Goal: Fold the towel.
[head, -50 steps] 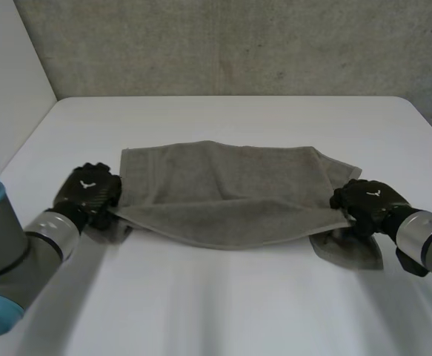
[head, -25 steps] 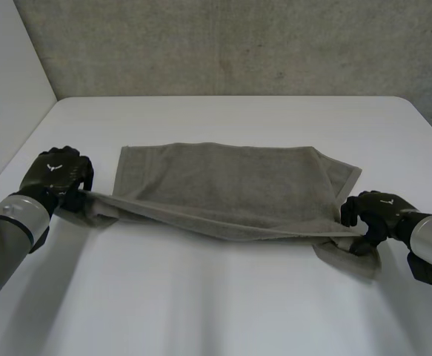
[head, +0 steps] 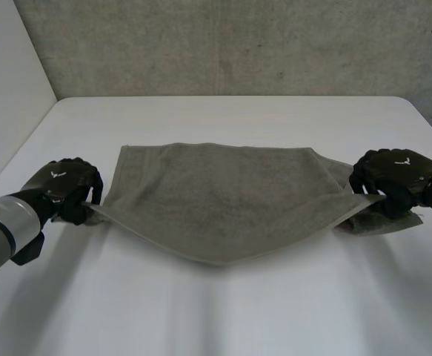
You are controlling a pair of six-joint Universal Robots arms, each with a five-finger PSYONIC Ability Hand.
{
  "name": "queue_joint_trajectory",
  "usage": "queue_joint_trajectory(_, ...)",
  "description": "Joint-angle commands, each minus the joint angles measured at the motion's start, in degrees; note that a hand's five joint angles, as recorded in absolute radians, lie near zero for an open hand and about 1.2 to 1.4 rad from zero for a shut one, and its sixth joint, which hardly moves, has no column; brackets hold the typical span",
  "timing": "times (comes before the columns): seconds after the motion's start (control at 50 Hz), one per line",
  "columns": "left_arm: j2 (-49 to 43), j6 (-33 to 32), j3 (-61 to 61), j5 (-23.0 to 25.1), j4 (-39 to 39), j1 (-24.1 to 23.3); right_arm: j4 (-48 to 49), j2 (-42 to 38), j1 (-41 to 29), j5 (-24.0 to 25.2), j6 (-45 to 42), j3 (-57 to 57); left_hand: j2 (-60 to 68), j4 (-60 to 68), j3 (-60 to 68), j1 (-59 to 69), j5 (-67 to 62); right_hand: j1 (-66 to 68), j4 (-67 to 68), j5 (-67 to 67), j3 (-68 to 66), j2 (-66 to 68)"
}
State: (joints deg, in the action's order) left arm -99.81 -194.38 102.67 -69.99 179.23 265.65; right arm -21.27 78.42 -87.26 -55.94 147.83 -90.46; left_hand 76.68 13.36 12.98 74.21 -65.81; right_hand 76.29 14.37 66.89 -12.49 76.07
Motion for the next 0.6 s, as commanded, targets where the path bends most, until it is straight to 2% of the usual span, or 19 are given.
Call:
queue_joint_trajectory(0.02, -9.7, -0.6, -9.0, -1.1, 0.1, -0.9, -0.6, -10.3, -2.6, -8.9, -5.6, 9.2, 3.3, -3.4, -3.0, 5.8, -4.2, 3.7, -4.4, 3.1, 2.5, 3.9)
queue_joint_trajectory(0.06, -12.0, -0.4, -12.1, -1.7, -0.1, -1.2, -0.1, -13.9, -5.2, -12.7, -7.6, 14.2, 3.3, -3.4, -3.0, 5.8, -4.2, 3.7, -4.4, 3.1, 2.5, 3.9)
queue_joint_trajectory(0.1, -16.8, -0.4, -19.6, -4.0, -0.1, -2.6, 0.3, -15.9, -6.3, -13.8, -8.1, 17.4, 3.3, -3.4, -3.0, 5.8, -4.2, 3.7, -4.4, 3.1, 2.5, 3.9)
queue_joint_trajectory(0.12, -16.8, -0.4, -19.6, -4.0, -0.1, -2.6, 0.3, -15.9, -6.3, -13.8, -8.1, 17.4, 3.3, -3.4, -3.0, 5.8, -4.2, 3.7, -4.4, 3.1, 2.5, 3.9)
queue_joint_trajectory(0.16, -21.4, -0.5, -29.1, -6.8, -0.2, -5.2, 3.0, -18.9, -7.8, -15.4, -7.8, 24.2, 3.3, -3.4, -3.0, 5.8, -4.2, 3.7, -4.4, 3.1, 2.5, 3.9)
queue_joint_trajectory(0.18, -21.4, -0.5, -29.2, -6.8, -0.2, -5.2, 3.0, -18.9, -7.8, -15.4, -7.8, 24.3, 3.3, -3.4, -3.0, 5.8, -4.2, 3.7, -4.4, 3.1, 2.5, 3.9)
queue_joint_trajectory(0.2, -23.3, -0.6, -34.2, -8.2, 0.1, -6.2, 5.9, -19.7, -9.0, -15.8, -7.6, 27.8, 3.3, -3.4, -3.0, 5.8, -4.2, 3.7, -4.4, 3.1, 2.5, 3.9)
queue_joint_trajectory(0.22, -23.3, -0.6, -34.3, -8.2, 0.1, -6.2, 9.8, -20.1, -9.9, -16.0, -7.0, 31.4, 3.3, -3.4, -3.0, 5.8, -4.2, 3.7, -4.4, 3.1, 2.5, 3.9)
queue_joint_trajectory(0.24, -25.0, -0.6, -39.7, -9.4, 0.2, -6.9, 9.8, -20.2, -9.9, -16.0, -7.0, 31.4, 3.3, -3.4, -3.0, 5.8, -4.2, 3.7, -4.4, 3.1, 2.5, 3.9)
queue_joint_trajectory(0.26, -26.6, -0.3, -45.8, -10.5, 0.4, -7.4, 14.4, -20.6, -10.8, -16.6, -6.2, 35.5, 3.3, -3.4, -3.0, 5.8, -4.2, 3.7, -4.4, 3.1, 2.5, 3.9)
queue_joint_trajectory(0.28, -26.7, -0.3, -45.9, -10.5, 0.4, -7.4, 14.4, -20.6, -10.8, -16.6, -6.2, 35.5, 3.3, -3.4, -3.0, 5.8, -4.2, 3.7, -4.4, 3.1, 2.5, 3.9)
queue_joint_trajectory(0.3, -27.9, -0.2, -52.1, -11.1, 1.0, -7.9, 19.4, -20.9, -11.5, -17.6, -5.1, 40.0, 3.3, -3.4, -3.0, 5.8, -4.2, 3.7, -4.4, 3.1, 2.5, 3.9)
queue_joint_trajectory(0.32, -28.3, -0.5, -57.9, -12.0, 2.8, -8.7, 23.8, -20.9, -12.0, -18.8, -3.8, 45.1, 3.3, -3.4, -3.0, 5.8, -4.2, 3.7, -4.4, 3.1, 2.5, 3.9)
queue_joint_trajectory(0.34, -28.3, -0.5, -57.9, -12.0, 2.8, -8.7, 23.8, -20.9, -12.1, -18.9, -3.8, 45.1, 3.3, -3.4, -3.0, 5.8, -4.2, 3.7, -4.4, 3.1, 2.5, 3.9)
queue_joint_trajectory(0.38, -27.3, -0.2, -65.6, -12.9, 8.3, -10.4, 30.1, -20.1, -13.5, -20.2, -0.4, 53.0, 3.3, -3.4, -3.0, 5.8, -4.2, 3.7, -4.4, 3.1, 2.5, 3.9)
queue_joint_trajectory(0.5, -22.0, 0.6, -63.3, -13.0, 15.0, -10.9, 31.0, -19.4, -13.5, -19.7, 4.1, 55.5, 3.3, -3.4, -3.0, 5.8, -4.2, 3.7, -4.4, 3.1, 2.5, 3.9)
queue_joint_trajectory(0.6, -20.4, 0.8, -53.8, -11.9, 17.9, -9.7, 28.6, -18.9, -13.3, -16.8, 4.2, 47.4, 3.3, -3.4, -3.0, 5.8, -4.2, 3.7, -4.4, 3.1, 2.5, 3.9)
